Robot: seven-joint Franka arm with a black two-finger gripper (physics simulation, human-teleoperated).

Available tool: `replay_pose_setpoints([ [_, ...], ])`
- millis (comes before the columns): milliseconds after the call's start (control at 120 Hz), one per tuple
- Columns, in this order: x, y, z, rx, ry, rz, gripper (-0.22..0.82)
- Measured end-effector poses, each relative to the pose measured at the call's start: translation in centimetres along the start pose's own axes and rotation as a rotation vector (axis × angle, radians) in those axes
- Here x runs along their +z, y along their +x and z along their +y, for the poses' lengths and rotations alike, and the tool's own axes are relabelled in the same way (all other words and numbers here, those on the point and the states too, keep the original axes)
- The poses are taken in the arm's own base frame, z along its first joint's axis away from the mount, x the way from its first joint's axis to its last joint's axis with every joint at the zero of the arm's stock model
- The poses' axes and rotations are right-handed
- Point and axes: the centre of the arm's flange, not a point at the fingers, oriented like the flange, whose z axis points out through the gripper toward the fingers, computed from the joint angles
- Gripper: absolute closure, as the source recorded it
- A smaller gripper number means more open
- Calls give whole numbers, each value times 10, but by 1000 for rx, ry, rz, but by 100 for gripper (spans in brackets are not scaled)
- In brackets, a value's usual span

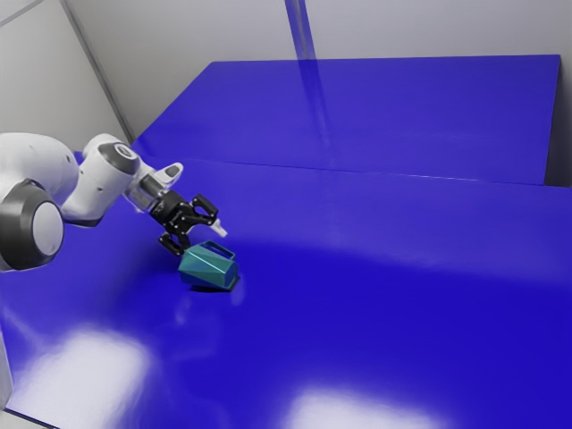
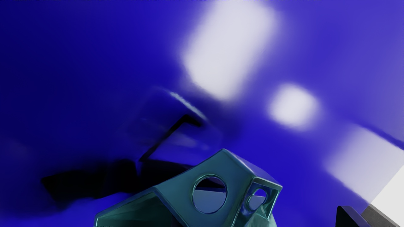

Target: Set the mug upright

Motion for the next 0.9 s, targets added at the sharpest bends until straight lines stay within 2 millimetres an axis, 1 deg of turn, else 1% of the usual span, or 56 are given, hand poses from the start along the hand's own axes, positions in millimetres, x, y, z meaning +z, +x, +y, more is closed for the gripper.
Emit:
replay_pose_setpoints([
  [58,0,0,2,2,0,3,38],
  [125,3,0,9,12,2,2,52],
  [200,5,0,20,30,4,2,61],
  [292,8,-1,29,42,3,0,69],
  [392,11,-3,38,52,6,-2,74],
  [475,13,-7,50,63,13,-3,76],
  [608,6,-21,74,86,34,10,78],
  [767,0,-48,113,147,129,42,79],
  [900,8,-77,154,245,292,90,79],
])
